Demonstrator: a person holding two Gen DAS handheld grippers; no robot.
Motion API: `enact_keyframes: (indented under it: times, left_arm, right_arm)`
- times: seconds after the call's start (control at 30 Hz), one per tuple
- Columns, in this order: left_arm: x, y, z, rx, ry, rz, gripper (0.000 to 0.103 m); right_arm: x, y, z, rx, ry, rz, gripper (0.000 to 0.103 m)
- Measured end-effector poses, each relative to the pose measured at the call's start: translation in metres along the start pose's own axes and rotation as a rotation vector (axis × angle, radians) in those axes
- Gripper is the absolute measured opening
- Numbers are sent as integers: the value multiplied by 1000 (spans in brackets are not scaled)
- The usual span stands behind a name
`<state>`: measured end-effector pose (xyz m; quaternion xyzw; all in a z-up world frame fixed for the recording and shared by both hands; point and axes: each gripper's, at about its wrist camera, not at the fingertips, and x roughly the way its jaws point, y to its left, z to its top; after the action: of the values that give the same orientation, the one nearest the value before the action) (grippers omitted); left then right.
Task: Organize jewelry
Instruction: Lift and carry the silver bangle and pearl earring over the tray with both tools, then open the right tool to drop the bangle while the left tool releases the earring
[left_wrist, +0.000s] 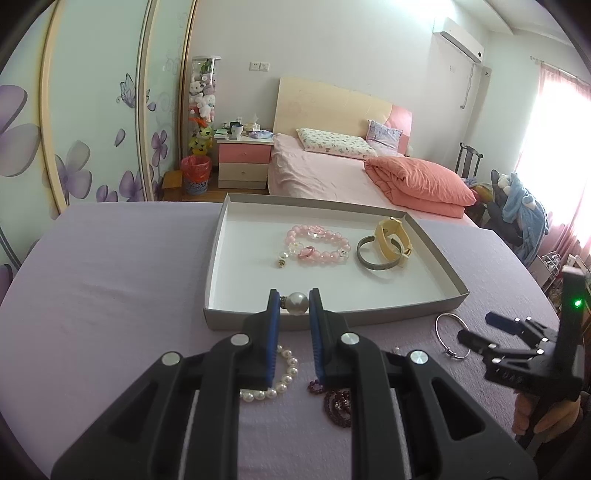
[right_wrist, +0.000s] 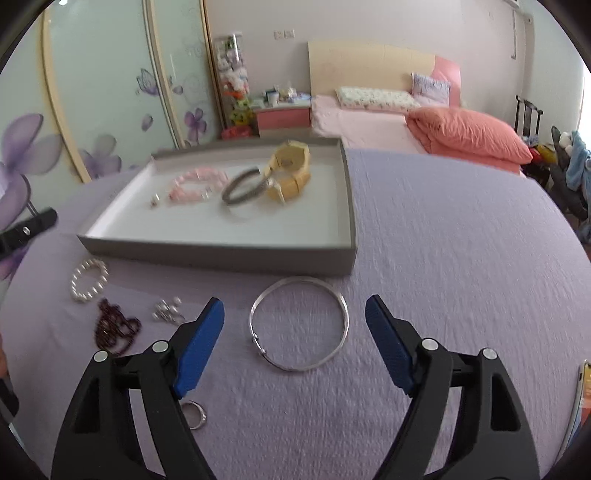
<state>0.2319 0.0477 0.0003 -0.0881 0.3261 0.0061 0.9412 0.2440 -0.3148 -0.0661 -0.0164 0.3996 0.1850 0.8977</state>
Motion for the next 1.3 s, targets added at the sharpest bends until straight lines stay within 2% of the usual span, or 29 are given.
enact_keyframes:
  times: [0.2,0.27,0.3,0.33,0.53,0.73,1.0,1.2,1.3]
  left_arm:
    - [1,2,0,-6,2,-7,16]
    - [1,2,-1,-3,6,-8,16]
    - [1,2,-1,-1,7,-8,16]
    - [1,3,-1,-1,7,-7,16]
    - [1,3,1,-2,1,-9,16]
    - [1,1,5,4,-6,-12,16]
    - [3,-5,14,13,-18,-16,16]
    - [13,-11,36,25,-37,-25,16]
    - [26,-11,50,12,-40,-32,16]
  right_arm:
    - [31,3,-5,-11,80,-67,82]
    - [32,3,-3,-13,80,-75,81]
    - [32,2,-3,-10,76,-74,73]
    - [31,1,-3,-12,71,-75,71]
    - [27,-4,-4,15,73,-66,71]
    - [3,3,5,8,12,-32,71]
    - [-23,22,36,-23,-99,10,71]
    - [-21,30,73,-32,-187,33,71]
    - [-8,31,90,-19,-209,62,71]
